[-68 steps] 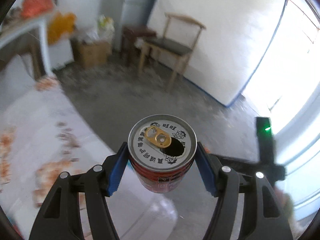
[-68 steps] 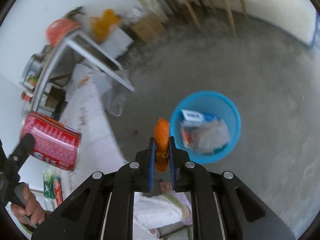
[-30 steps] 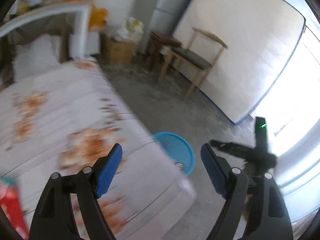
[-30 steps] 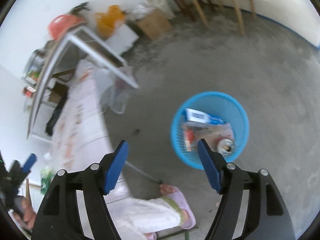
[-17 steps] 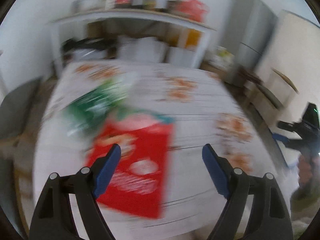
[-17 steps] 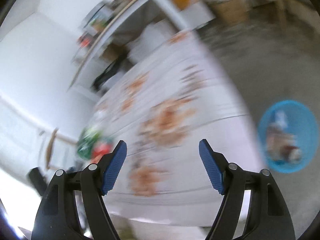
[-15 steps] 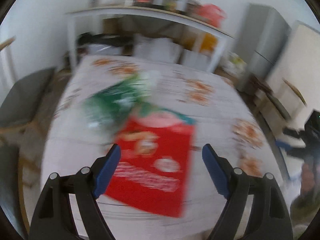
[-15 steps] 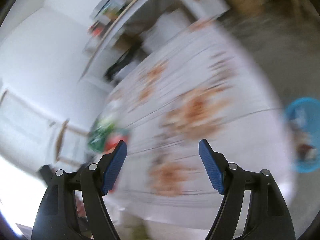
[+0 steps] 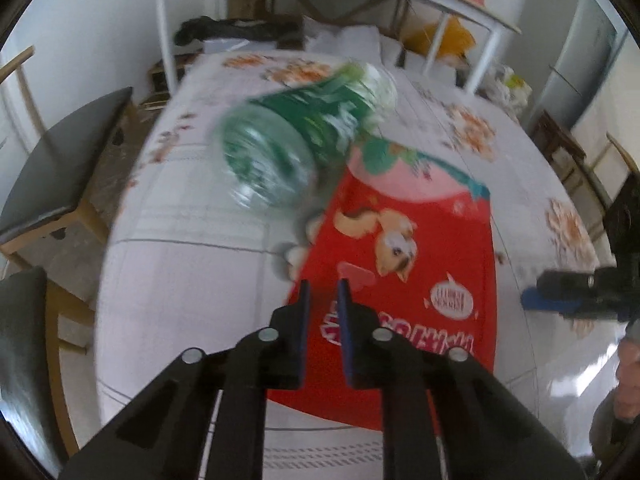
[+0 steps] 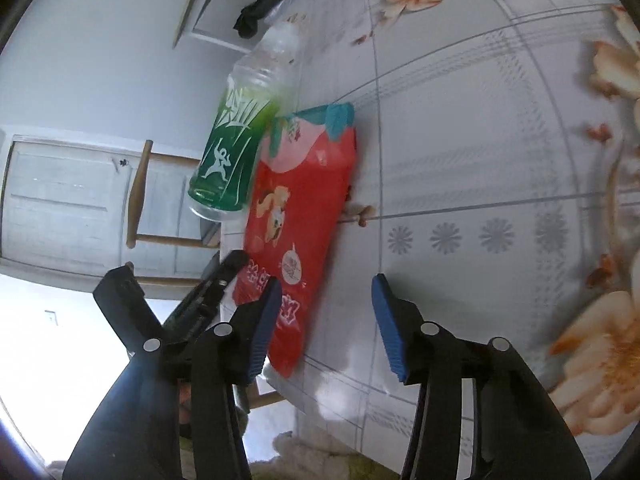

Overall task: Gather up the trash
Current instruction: 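Reach both tools toward the red snack bag and green bottle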

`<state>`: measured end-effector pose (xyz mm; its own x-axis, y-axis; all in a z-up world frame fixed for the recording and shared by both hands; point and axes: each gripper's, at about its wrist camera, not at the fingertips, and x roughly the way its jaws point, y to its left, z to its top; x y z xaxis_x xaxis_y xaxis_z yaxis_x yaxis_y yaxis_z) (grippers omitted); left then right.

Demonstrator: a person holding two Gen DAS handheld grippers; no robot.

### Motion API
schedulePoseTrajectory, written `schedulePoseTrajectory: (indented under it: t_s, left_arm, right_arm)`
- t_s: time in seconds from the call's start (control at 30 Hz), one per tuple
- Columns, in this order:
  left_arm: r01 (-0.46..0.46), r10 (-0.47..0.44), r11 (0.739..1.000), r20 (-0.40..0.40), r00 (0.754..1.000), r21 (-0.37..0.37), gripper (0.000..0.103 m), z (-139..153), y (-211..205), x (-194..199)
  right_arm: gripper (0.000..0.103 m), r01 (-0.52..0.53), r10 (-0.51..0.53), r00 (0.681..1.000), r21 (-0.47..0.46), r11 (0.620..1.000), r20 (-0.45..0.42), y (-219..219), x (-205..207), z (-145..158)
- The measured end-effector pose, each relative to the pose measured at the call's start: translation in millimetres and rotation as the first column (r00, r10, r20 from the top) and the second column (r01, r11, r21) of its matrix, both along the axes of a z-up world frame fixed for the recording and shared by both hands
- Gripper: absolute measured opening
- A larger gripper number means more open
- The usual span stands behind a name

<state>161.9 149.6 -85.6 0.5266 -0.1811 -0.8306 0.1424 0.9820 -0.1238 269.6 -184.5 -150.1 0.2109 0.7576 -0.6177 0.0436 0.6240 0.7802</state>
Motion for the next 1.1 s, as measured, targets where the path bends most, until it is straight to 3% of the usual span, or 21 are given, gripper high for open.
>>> schedulePoseTrajectory:
  t_s: [0.23, 0.4, 0.57, 0.67, 0.83, 0.93, 1.1]
  left_arm:
    - [0.146, -0.146, 0.989, 0.031, 0.989, -0.007, 0.012, -4.9, -43.4, -19.7]
    - [0.236, -0.235, 0.972, 0.036, 0.971, -0.019, 0.012, -3.5, -77.1, -28.2]
    - [0.337, -0.336, 0.939, 0.02, 0.941, -0.073, 0.012, -2.1, -111.3, -40.0]
    - [0.385, -0.387, 0.917, 0.007, 0.922, -0.102, 0.012, -1.3, -123.5, -44.2]
    - [0.369, -0.372, 0.918, 0.009, 0.928, -0.148, 0.012, 4.0, -120.6, -34.3]
    - [0.337, -0.341, 0.934, -0.019, 0.94, -0.117, 0.012, -2.3, -119.4, -23.6]
    - [0.358, -0.359, 0.933, -0.01, 0.933, -0.049, 0.012, -1.4, -126.8, -26.5]
  right_arm:
    - [0.03, 0.022, -0.022, 1.0, 0.005, 1.0, -0.022, -4.8, -3.1, -4.3]
    - [0.027, 0.057, -0.057, 0.998, -0.015, 0.998, -0.019, -22.2, -14.0, -1.8]
    - [0.006, 0.091, -0.092, 0.995, -0.025, 0.996, -0.043, -43.1, -35.0, -8.5]
    - [0.0, 0.098, -0.099, 0.994, -0.029, 0.995, -0.039, -53.8, -50.9, -8.3]
    - [0.0, 0.115, -0.116, 0.993, -0.036, 0.993, -0.018, -58.1, -69.1, -2.6]
    - [0.0, 0.118, -0.118, 0.993, -0.016, 0.993, 0.004, -61.4, -72.1, 0.4]
    - [0.005, 0.087, -0.089, 0.994, 0.03, 0.996, 0.068, -63.5, -69.4, 9.1]
